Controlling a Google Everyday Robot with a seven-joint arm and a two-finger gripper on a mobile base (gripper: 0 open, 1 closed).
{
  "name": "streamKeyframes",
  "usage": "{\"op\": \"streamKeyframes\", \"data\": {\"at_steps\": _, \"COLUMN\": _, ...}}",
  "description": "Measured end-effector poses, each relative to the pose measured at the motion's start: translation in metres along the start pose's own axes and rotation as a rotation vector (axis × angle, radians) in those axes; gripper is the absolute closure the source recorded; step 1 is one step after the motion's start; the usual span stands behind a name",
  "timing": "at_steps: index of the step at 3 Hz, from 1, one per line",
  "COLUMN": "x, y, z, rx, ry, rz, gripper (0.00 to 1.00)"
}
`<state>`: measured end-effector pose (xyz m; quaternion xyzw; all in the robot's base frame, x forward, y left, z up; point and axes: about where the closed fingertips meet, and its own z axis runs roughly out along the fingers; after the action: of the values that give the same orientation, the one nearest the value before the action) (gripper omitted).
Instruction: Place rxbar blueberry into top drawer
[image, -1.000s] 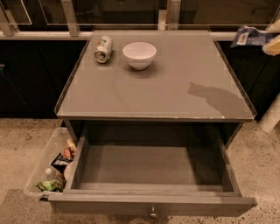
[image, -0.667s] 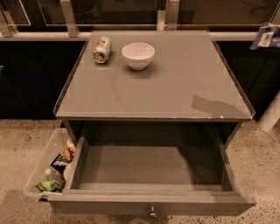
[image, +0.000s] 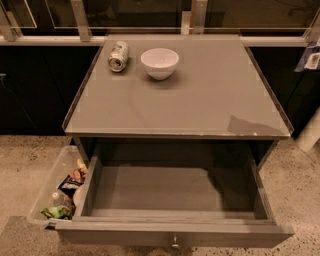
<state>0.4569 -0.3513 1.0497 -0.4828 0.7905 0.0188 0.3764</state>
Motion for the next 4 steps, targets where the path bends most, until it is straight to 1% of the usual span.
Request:
{"op": "streamKeyframes", "data": {"at_steps": 1, "x": 0.006, "y": 0.027, "z": 0.009, "rx": -0.046, "ry": 0.006, "rz": -0.025, "gripper": 1.0}}
{"op": "streamKeyframes", "data": {"at_steps": 2, "x": 0.01, "y": 0.098, "z": 0.008, "rx": -0.137, "ry": -0.002, "rz": -0.088, "gripper": 1.0}}
{"op": "streamKeyframes", "data": {"at_steps": 3, "x": 0.03, "y": 0.119, "z": 0.025, "rx": -0.191, "ry": 0.021, "rz": -0.058, "gripper": 1.0}}
{"op": "streamKeyframes", "data": {"at_steps": 4, "x": 0.03, "y": 0.119, "z": 0.025, "rx": -0.191, "ry": 0.021, "rz": -0.058, "gripper": 1.0}}
